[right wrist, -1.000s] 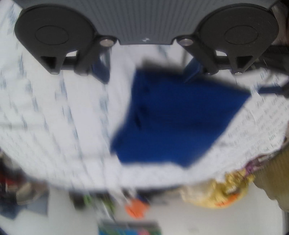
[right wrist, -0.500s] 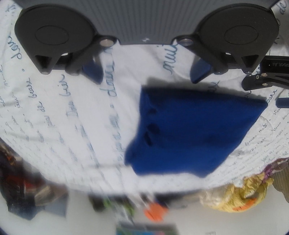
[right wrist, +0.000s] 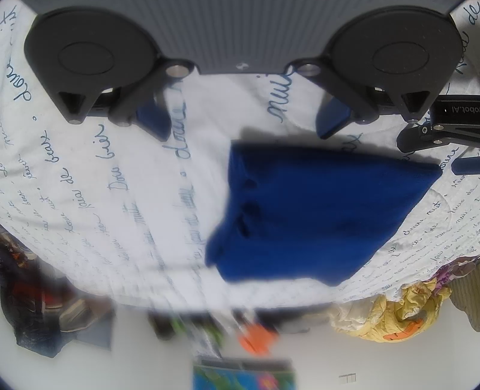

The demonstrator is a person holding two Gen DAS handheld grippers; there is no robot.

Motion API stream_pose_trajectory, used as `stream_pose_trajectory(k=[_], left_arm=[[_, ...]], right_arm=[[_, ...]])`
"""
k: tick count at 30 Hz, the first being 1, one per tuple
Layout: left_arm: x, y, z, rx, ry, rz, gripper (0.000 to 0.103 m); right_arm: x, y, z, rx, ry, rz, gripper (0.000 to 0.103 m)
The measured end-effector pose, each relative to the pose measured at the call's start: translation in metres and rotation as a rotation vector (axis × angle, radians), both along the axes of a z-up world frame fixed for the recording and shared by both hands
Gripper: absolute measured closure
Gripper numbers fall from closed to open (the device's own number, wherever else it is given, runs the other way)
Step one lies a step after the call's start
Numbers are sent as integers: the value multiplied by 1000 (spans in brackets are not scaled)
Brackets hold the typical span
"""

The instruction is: Fold small clothes

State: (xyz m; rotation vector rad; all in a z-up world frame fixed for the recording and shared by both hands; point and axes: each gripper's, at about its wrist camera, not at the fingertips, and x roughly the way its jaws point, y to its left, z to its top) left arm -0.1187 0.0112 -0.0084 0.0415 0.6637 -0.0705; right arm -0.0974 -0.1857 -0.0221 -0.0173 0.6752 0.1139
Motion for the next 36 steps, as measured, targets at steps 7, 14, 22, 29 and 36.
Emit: stream_pose_trajectory(k=[7, 14, 22, 29, 36], left_arm=[[0, 0, 0, 0, 0, 2, 0], [0, 0, 0, 0, 0, 2, 0], [0, 0, 0, -1, 0, 1, 0], [0, 1, 0, -1, -1, 1, 0], [0, 1, 0, -2, 0, 2, 0]], right_arm=[[0, 1, 1, 1, -1, 0, 0], [-1, 1, 1, 2, -2, 1, 0], [-3, 4, 1, 3, -7, 9, 0], [-4, 4, 1, 3, -7, 8, 0], [-4, 4, 1, 4, -7, 8, 0]])
